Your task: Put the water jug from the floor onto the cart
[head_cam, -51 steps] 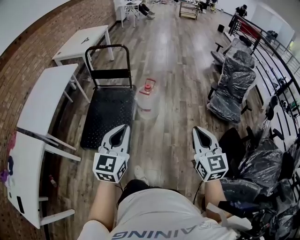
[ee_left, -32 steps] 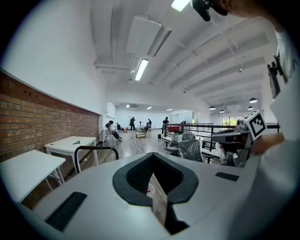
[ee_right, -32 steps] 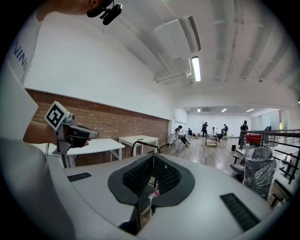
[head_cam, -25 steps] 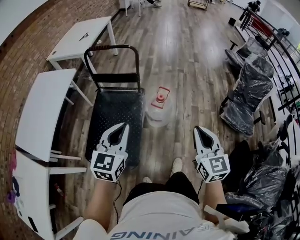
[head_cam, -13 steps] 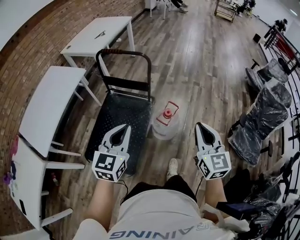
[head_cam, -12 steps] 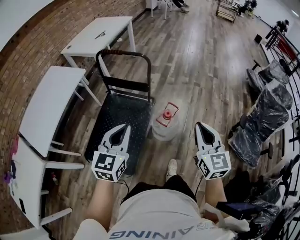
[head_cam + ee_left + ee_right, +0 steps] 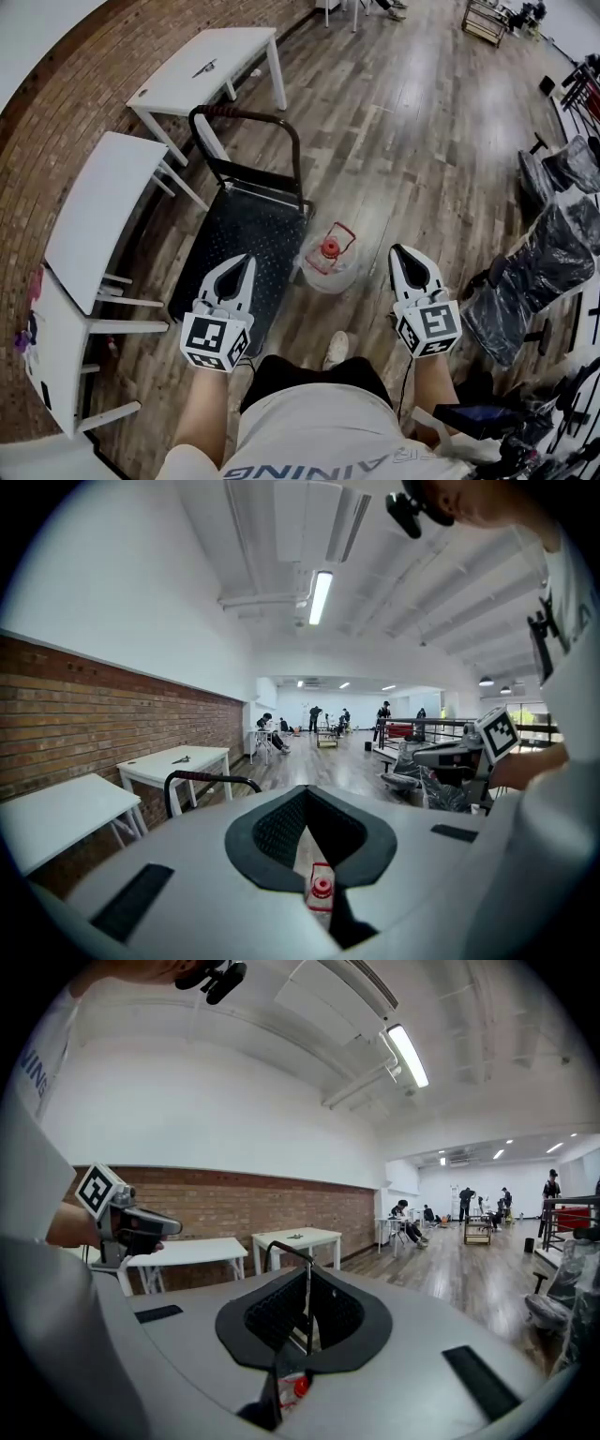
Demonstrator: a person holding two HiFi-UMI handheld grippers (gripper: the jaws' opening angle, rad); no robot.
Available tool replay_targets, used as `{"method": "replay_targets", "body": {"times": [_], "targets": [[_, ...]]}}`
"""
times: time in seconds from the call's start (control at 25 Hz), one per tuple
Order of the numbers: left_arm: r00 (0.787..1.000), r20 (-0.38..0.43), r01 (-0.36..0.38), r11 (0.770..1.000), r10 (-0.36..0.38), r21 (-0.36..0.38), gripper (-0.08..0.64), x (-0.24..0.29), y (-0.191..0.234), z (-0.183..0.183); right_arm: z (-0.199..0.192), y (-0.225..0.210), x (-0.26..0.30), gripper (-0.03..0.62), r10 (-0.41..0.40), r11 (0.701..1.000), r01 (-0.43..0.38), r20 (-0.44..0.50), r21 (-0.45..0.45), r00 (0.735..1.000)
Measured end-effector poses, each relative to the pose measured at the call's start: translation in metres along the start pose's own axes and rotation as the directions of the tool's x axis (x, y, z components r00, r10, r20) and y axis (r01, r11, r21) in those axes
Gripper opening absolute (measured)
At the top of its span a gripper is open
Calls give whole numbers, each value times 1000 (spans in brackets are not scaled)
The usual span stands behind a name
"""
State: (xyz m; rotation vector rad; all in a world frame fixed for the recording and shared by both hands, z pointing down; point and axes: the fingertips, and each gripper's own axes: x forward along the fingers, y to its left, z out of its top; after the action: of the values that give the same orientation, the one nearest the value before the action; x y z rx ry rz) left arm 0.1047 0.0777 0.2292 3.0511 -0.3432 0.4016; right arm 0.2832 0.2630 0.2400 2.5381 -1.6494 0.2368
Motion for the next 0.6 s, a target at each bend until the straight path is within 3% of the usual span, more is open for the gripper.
{"method": "replay_targets", "body": {"times": [0.28,0.6], "targets": [[999,-43,-23,999,21,-38,2,31,13,-16,-31,-16,44,8,40,999,-38,-81,27,996],[996,-85,33,999,-35,-25,2,77,51,-45,-84,-28,107,31,6,1000,-1,-193,27,981]]}}
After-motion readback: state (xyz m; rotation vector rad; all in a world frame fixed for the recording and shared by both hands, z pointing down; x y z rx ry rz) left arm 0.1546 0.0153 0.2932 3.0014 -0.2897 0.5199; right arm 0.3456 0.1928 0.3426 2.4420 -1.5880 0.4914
